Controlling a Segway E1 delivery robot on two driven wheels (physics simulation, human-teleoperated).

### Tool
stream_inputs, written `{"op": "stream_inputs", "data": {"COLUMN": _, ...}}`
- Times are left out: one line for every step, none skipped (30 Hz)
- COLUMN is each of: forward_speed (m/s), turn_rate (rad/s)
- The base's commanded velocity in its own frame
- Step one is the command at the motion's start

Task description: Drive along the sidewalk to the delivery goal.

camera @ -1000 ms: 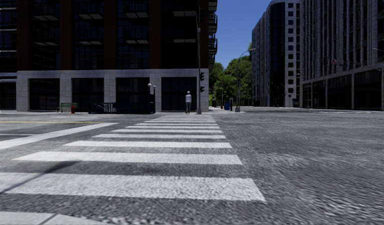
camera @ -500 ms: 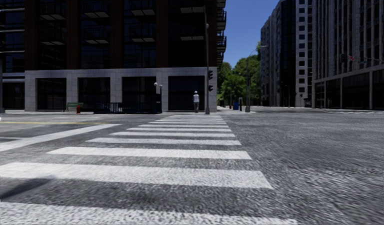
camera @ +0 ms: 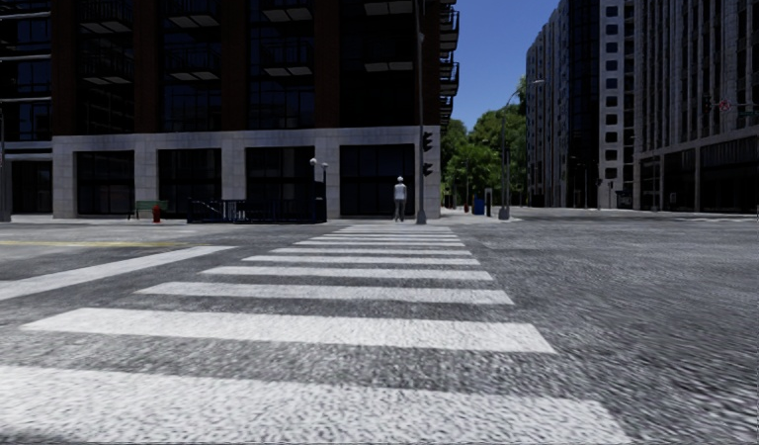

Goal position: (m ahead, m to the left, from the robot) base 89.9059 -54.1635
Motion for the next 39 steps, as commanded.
{"op": "stream_inputs", "data": {"forward_speed": 2.00, "turn_rate": 0.20}}
{"op": "stream_inputs", "data": {"forward_speed": 2.00, "turn_rate": 0.20}}
{"op": "stream_inputs", "data": {"forward_speed": 2.00, "turn_rate": 0.15}}
{"op": "stream_inputs", "data": {"forward_speed": 2.00, "turn_rate": 0.10}}
{"op": "stream_inputs", "data": {"forward_speed": 2.00, "turn_rate": 0.09}}
{"op": "stream_inputs", "data": {"forward_speed": 2.00, "turn_rate": 0.08}}
{"op": "stream_inputs", "data": {"forward_speed": 2.00, "turn_rate": 0.08}}
{"op": "stream_inputs", "data": {"forward_speed": 2.00, "turn_rate": 0.07}}
{"op": "stream_inputs", "data": {"forward_speed": 2.00, "turn_rate": 0.04}}
{"op": "stream_inputs", "data": {"forward_speed": 2.00, "turn_rate": 0.00}}
{"op": "stream_inputs", "data": {"forward_speed": 2.00, "turn_rate": 0.00}}
{"op": "stream_inputs", "data": {"forward_speed": 2.00, "turn_rate": 0.00}}
{"op": "stream_inputs", "data": {"forward_speed": 2.00, "turn_rate": 0.00}}
{"op": "stream_inputs", "data": {"forward_speed": 2.00, "turn_rate": 0.00}}
{"op": "stream_inputs", "data": {"forward_speed": 2.00, "turn_rate": 0.00}}
{"op": "stream_inputs", "data": {"forward_speed": 2.00, "turn_rate": 0.00}}
{"op": "stream_inputs", "data": {"forward_speed": 2.00, "turn_rate": 0.00}}
{"op": "stream_inputs", "data": {"forward_speed": 2.00, "turn_rate": 0.00}}
{"op": "stream_inputs", "data": {"forward_speed": 2.00, "turn_rate": 0.00}}
{"op": "stream_inputs", "data": {"forward_speed": 2.00, "turn_rate": 0.00}}
{"op": "stream_inputs", "data": {"forward_speed": 2.00, "turn_rate": 0.00}}
{"op": "stream_inputs", "data": {"forward_speed": 2.00, "turn_rate": 0.00}}
{"op": "stream_inputs", "data": {"forward_speed": 2.00, "turn_rate": 0.00}}
{"op": "stream_inputs", "data": {"forward_speed": 2.00, "turn_rate": 0.00}}
{"op": "stream_inputs", "data": {"forward_speed": 2.00, "turn_rate": 0.00}}
{"op": "stream_inputs", "data": {"forward_speed": 2.00, "turn_rate": 0.00}}
{"op": "stream_inputs", "data": {"forward_speed": 2.00, "turn_rate": 0.00}}
{"op": "stream_inputs", "data": {"forward_speed": 2.00, "turn_rate": 0.00}}
{"op": "stream_inputs", "data": {"forward_speed": 2.00, "turn_rate": 0.00}}
{"op": "stream_inputs", "data": {"forward_speed": 2.00, "turn_rate": 0.00}}
{"op": "stream_inputs", "data": {"forward_speed": 2.00, "turn_rate": 0.00}}
{"op": "stream_inputs", "data": {"forward_speed": 2.00, "turn_rate": 0.00}}
{"op": "stream_inputs", "data": {"forward_speed": 2.00, "turn_rate": 0.00}}
{"op": "stream_inputs", "data": {"forward_speed": 2.00, "turn_rate": 0.00}}
{"op": "stream_inputs", "data": {"forward_speed": 2.00, "turn_rate": 0.00}}
{"op": "stream_inputs", "data": {"forward_speed": 2.00, "turn_rate": 0.00}}
{"op": "stream_inputs", "data": {"forward_speed": 2.00, "turn_rate": 0.00}}
{"op": "stream_inputs", "data": {"forward_speed": 2.00, "turn_rate": 0.00}}
{"op": "stream_inputs", "data": {"forward_speed": 2.00, "turn_rate": 0.00}}
